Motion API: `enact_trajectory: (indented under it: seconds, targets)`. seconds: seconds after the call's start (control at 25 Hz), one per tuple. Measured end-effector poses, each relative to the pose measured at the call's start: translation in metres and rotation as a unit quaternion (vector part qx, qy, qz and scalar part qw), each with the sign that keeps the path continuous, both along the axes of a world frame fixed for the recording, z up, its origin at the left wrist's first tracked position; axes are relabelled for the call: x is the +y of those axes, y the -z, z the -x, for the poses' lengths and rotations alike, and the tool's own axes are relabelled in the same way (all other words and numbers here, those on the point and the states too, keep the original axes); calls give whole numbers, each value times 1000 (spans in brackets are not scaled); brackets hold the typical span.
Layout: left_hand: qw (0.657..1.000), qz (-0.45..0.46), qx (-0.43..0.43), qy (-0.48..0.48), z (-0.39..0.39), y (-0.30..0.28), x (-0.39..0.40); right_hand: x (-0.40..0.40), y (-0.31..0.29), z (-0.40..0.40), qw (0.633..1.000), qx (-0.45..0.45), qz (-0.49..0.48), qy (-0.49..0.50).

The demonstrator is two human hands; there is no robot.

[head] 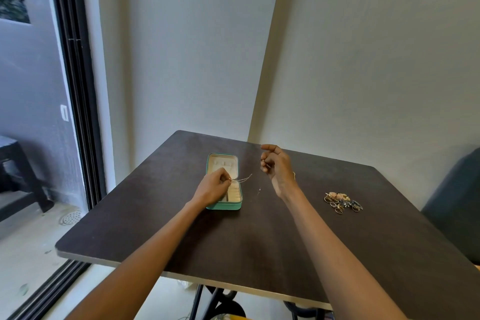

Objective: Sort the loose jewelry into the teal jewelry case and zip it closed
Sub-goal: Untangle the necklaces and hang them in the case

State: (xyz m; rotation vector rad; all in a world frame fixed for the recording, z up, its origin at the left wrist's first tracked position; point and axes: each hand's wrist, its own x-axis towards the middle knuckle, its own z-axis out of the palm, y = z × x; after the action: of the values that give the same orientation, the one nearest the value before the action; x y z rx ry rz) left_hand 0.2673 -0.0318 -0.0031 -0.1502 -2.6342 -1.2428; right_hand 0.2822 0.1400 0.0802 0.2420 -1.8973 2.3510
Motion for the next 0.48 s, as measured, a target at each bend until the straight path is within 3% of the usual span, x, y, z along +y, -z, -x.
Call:
enact_trajectory:
  seconds: [0.12,0.32,0.48]
  targets:
    - [999,-48,-8,-7,0,-3,-4,-3,0,-1,1000,1,8,-10]
    - [998,46,22,42,-2,-6,1,-10,1,-1,1000,-6,9,-21]
    - [992,-32,56,105,-4,-16,6,-12,4,-1,1000,-4,1,-23]
